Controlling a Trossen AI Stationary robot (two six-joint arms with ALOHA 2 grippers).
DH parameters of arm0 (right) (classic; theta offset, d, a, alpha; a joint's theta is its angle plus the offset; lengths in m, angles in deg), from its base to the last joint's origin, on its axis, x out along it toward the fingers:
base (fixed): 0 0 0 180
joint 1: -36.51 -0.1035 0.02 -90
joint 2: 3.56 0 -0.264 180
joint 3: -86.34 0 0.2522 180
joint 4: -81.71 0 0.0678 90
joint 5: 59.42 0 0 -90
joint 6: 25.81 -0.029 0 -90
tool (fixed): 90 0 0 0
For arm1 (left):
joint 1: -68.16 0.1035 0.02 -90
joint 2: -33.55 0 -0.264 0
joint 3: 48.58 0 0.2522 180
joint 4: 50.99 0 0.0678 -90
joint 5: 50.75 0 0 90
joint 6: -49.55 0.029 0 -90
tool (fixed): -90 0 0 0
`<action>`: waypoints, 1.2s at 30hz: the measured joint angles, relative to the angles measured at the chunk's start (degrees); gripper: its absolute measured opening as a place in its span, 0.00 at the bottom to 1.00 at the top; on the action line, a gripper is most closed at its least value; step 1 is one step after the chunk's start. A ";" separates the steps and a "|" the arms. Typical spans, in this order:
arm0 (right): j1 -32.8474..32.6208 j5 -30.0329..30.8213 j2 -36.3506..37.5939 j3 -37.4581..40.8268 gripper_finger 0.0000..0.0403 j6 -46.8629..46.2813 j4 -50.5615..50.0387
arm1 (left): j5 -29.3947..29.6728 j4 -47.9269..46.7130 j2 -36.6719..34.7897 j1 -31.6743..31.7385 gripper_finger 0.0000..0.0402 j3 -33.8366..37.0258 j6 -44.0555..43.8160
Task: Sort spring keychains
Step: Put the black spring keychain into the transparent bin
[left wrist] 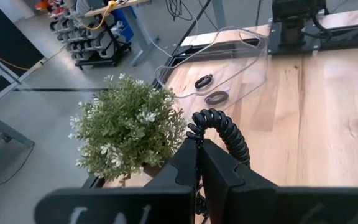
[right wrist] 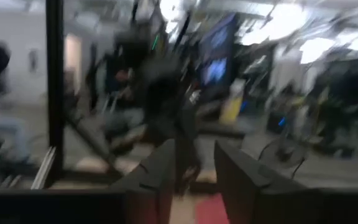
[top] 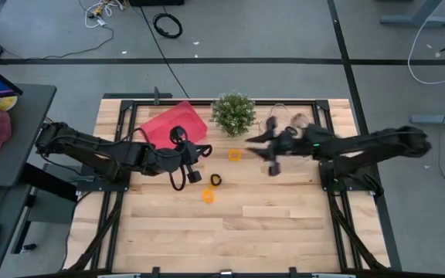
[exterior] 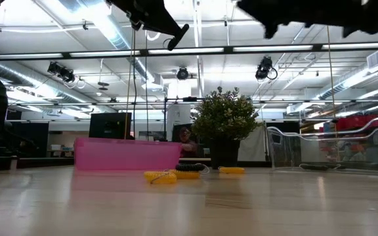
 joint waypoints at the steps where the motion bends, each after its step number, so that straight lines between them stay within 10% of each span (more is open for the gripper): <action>1: -0.02 -0.27 -2.70 -1.42 0.34 -0.02 0.02 | 0.00 0.00 0.00 -0.02 0.03 0.00 0.03; 14: 0.25 -7.31 -23.13 -13.93 0.85 -3.29 -2.21 | -0.17 0.79 0.00 -0.62 0.04 0.00 0.67; 36: -0.44 -8.60 -31.44 -15.63 0.72 -5.58 11.82 | -2.49 2.78 0.17 -0.55 0.04 0.00 0.45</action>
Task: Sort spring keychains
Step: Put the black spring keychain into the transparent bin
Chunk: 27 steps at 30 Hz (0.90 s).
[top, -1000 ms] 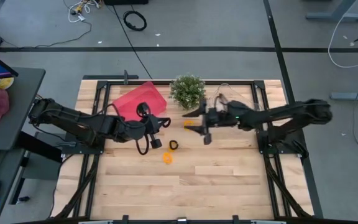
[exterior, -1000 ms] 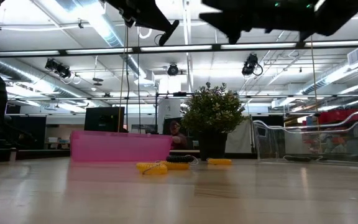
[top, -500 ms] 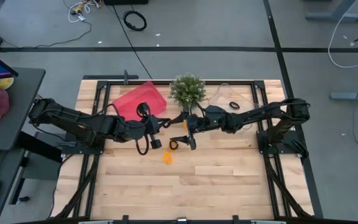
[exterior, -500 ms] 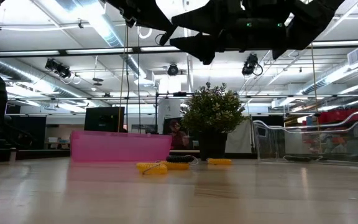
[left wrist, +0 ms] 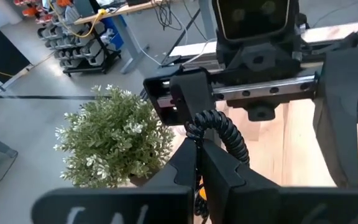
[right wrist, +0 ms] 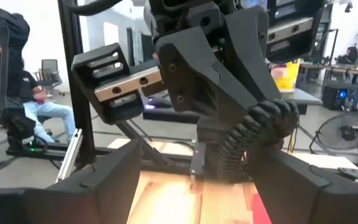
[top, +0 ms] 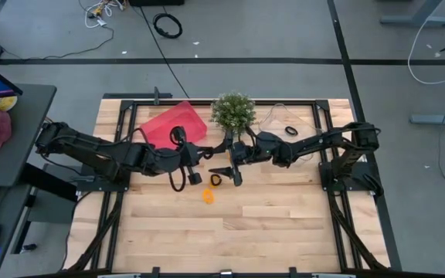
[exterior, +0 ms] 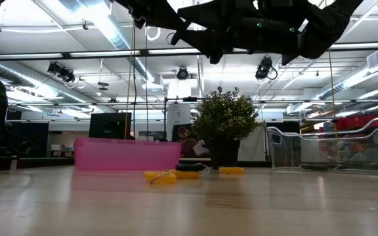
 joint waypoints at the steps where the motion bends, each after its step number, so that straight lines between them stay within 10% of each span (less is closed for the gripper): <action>1: -0.10 -0.02 -0.23 0.00 0.72 -0.02 0.73 | -0.04 0.14 0.00 0.00 0.04 0.00 0.02; 7: -0.26 0.02 -2.45 -1.04 0.63 -2.64 2.41 | -0.48 0.97 1.13 0.41 0.04 0.00 0.09; 13: 0.28 -3.10 -3.65 -3.15 0.08 -1.84 -3.90 | -1.31 0.66 1.60 1.02 0.04 0.07 0.17; 27: 0.66 1.21 -3.44 -3.19 0.04 0.94 -9.82 | -1.27 0.29 1.60 1.00 0.06 0.07 0.17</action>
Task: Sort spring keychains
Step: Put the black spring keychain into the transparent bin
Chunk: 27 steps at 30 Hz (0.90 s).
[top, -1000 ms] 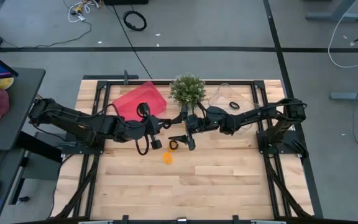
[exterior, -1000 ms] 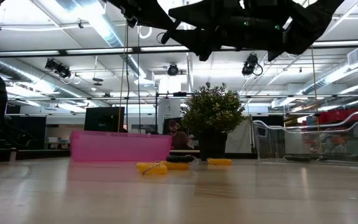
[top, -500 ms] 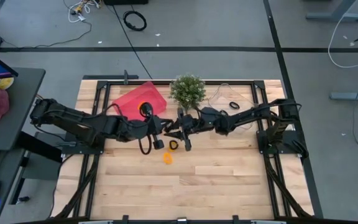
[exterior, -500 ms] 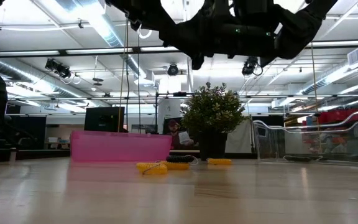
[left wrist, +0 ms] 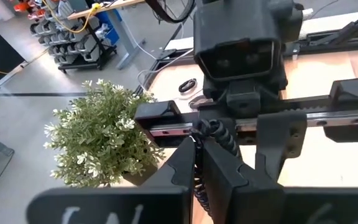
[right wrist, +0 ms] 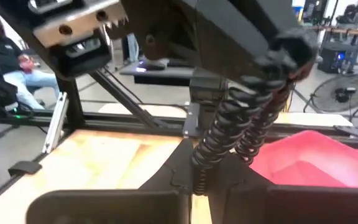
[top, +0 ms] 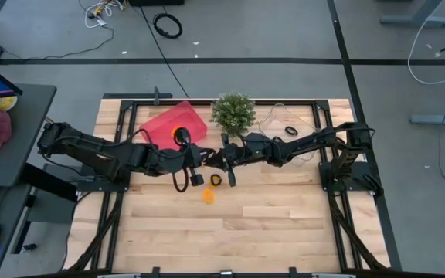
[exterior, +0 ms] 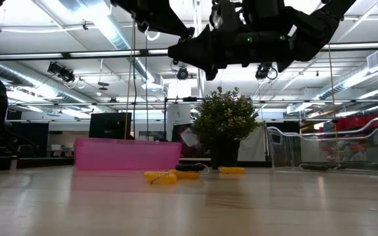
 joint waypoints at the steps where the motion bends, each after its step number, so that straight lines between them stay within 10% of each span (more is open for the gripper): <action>1: 0.00 0.45 0.01 0.00 0.04 -0.02 -0.34 | 0.14 -0.19 0.00 0.02 0.06 0.00 -0.01; 27: -3.61 38.77 20.58 1.06 0.04 12.56 -35.67 | 13.92 -8.25 -2.60 -3.91 0.20 -0.07 -0.15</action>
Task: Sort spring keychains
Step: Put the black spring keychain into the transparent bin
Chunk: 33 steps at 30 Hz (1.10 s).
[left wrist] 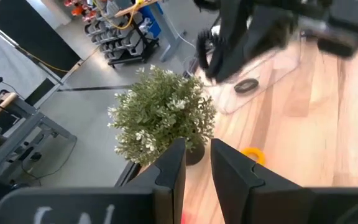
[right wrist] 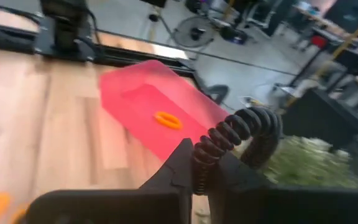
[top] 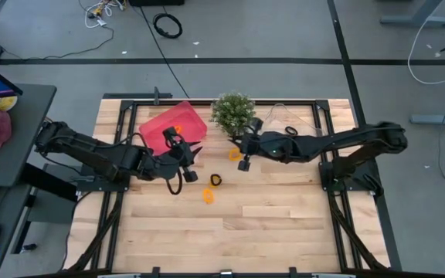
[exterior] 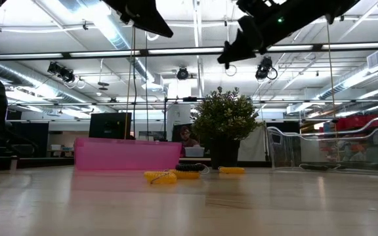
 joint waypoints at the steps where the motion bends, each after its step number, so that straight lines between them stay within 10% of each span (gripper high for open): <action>1: 0.00 1.04 1.08 0.64 0.04 0.16 -1.01 | -0.04 -0.48 0.02 0.00 0.20 0.00 -0.02; 33: 3.52 29.44 43.36 22.39 0.15 -8.57 -13.31 | -0.52 -4.37 -0.31 2.63 0.20 0.02 -3.45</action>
